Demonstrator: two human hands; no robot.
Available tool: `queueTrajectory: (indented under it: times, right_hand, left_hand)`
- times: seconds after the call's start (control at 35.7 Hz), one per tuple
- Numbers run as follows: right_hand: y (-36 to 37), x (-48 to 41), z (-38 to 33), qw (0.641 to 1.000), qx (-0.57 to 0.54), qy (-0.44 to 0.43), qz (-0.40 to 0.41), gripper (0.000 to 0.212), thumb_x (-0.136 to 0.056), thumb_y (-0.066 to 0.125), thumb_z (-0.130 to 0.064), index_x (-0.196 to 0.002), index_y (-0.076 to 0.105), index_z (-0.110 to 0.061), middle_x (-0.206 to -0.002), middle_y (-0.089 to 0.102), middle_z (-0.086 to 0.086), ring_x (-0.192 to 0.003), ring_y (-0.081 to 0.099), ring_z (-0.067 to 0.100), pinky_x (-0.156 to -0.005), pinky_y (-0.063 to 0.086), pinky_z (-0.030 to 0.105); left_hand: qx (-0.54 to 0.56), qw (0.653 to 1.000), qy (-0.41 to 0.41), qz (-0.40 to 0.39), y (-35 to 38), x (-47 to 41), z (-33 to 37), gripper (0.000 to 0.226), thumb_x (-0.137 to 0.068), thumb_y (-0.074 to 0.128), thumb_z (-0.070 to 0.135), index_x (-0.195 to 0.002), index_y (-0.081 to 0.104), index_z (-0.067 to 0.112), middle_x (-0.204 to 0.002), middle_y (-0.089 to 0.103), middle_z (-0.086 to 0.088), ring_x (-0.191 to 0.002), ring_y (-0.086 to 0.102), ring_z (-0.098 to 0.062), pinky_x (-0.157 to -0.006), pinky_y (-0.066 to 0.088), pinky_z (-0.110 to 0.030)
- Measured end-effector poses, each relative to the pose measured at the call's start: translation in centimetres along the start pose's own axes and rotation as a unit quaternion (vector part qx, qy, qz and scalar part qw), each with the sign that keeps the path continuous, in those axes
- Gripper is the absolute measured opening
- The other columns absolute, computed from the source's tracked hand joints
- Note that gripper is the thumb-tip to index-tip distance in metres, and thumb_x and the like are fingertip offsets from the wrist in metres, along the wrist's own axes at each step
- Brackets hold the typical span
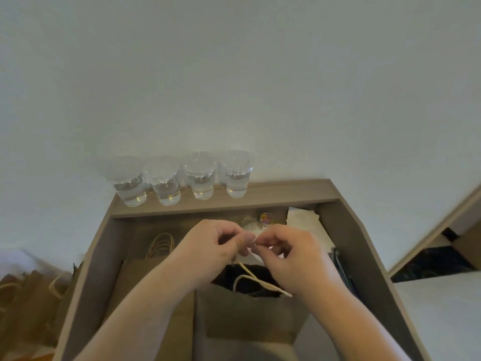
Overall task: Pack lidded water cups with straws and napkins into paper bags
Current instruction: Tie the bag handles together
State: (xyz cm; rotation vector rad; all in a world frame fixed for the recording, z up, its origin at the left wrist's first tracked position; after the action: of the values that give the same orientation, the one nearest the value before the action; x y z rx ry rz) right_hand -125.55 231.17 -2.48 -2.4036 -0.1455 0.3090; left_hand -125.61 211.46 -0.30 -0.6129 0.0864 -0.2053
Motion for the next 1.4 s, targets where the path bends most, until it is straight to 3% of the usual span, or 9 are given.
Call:
queueTrajectory:
  times: [0.11,0.28,0.36,0.48,0.67,0.78,1.04,1.18,1.4]
  right_hand:
    - [-1.1,0.4,0.6,0.999,-0.024,0.022,-0.020,0.029,-0.094,0.077,-0.044,-0.096,0.068,-0.071,-0.095,0.070,-0.039,-0.094,0.064,-0.012,-0.064,0.050,0.008]
    - [-2.0,0.8,1.3,0.999,-0.004,0.023,-0.024,0.017,-0.098,0.071,-0.046,-0.094,0.072,-0.062,-0.099,0.070,-0.038,-0.099,0.062,-0.016,-0.066,0.048,0.007]
    - [-1.6,0.8,1.4,0.999,0.009,0.025,-0.031,0.015,-0.096,0.072,-0.048,-0.089,0.071,-0.061,-0.097,0.070,-0.040,-0.100,0.062,-0.018,-0.072,0.046,0.009]
    - [-1.1,1.1,1.5,0.998,0.039,0.027,-0.048,0.011,-0.095,0.073,-0.050,-0.089,0.074,-0.060,-0.093,0.069,-0.043,-0.098,0.061,-0.020,-0.073,0.047,0.009]
    - [-0.6,1.9,1.4,0.993,0.061,0.031,-0.093,0.010,-0.098,0.071,-0.050,-0.102,0.077,-0.057,-0.092,0.070,-0.042,-0.096,0.063,-0.020,-0.068,0.048,0.004]
    - [-0.8,2.5,0.7,0.992,0.057,0.016,-0.109,0.012,-0.098,0.069,-0.050,-0.101,0.075,-0.061,-0.095,0.069,-0.043,-0.099,0.061,-0.021,-0.070,0.046,0.002]
    - [-1.3,3.3,-0.1,0.996,0.057,0.011,-0.074,0.013,-0.097,0.070,-0.046,-0.100,0.077,-0.057,-0.098,0.070,-0.042,-0.100,0.062,-0.019,-0.071,0.049,0.004]
    - [-3.2,3.0,0.9,0.999,0.043,0.018,0.024,0.018,-0.096,0.076,-0.042,-0.084,0.074,-0.056,-0.098,0.066,-0.048,-0.104,0.058,-0.022,-0.077,0.045,0.007]
    - [-4.0,0.9,1.0,0.997,0.070,0.024,-0.015,0.013,-0.099,0.073,-0.042,-0.090,0.076,-0.051,-0.088,0.071,-0.034,-0.102,0.055,-0.025,-0.067,0.039,-0.001]
  left_hand:
    - [-0.025,0.999,0.018,-0.025,-1.4,2.4,-0.9,0.064,-0.085,0.030,0.096,-0.122,0.064,0.056,-0.111,0.071,0.031,-0.104,0.067,0.007,-0.096,0.055,-0.034]
    - [-0.160,0.981,0.039,-0.103,-1.2,4.0,-1.9,0.119,-0.037,0.072,0.103,-0.144,0.031,0.072,-0.135,0.038,0.049,-0.136,0.037,0.009,-0.119,0.036,-0.036]
    - [-0.246,0.966,0.059,-0.060,0.6,3.7,-2.0,0.102,-0.054,0.056,0.105,-0.144,0.037,0.062,-0.128,0.038,0.046,-0.137,0.035,0.006,-0.125,0.028,-0.043]
    - [-0.261,0.962,0.070,0.029,2.8,3.5,-1.7,0.063,-0.071,0.051,0.092,-0.121,0.060,0.054,-0.112,0.055,0.039,-0.128,0.045,0.004,-0.124,0.025,-0.043]
    - [-0.245,0.968,0.041,0.037,4.0,3.4,-1.3,0.037,-0.086,0.053,0.080,-0.113,0.068,0.059,-0.098,0.056,0.042,-0.120,0.042,0.009,-0.121,0.019,-0.036]
    - [-0.242,0.969,0.038,0.038,3.7,3.2,-1.2,0.025,-0.090,0.061,0.072,-0.105,0.074,0.057,-0.088,0.060,0.036,-0.110,0.049,0.004,-0.115,0.033,-0.037]
    - [-0.219,0.974,0.035,0.043,3.6,3.2,-0.3,0.009,-0.092,0.070,0.056,-0.084,0.065,0.056,-0.085,0.062,0.029,-0.098,0.055,-0.001,-0.099,0.047,-0.035]
    - [-0.230,0.971,0.044,0.041,4.0,2.8,-0.9,0.024,-0.090,0.066,0.066,-0.109,0.070,0.052,-0.099,0.065,0.031,-0.100,0.054,0.002,-0.099,0.044,-0.034]
    - [-0.282,0.959,0.025,0.021,3.5,0.8,-0.1,0.030,-0.089,0.059,0.075,-0.109,0.073,0.058,-0.096,0.072,0.034,-0.099,0.061,0.003,-0.099,0.042,-0.033]
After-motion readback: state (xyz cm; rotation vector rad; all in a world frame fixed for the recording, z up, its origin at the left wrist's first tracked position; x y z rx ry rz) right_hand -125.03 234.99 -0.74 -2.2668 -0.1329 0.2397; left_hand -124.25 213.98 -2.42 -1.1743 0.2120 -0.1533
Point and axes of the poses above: each hand's wrist, its own x-axis away from the middle knuckle, its own y-axis out of the palm, z = x × y, the point moved 3 cm from there along -x, towards the middle knuckle
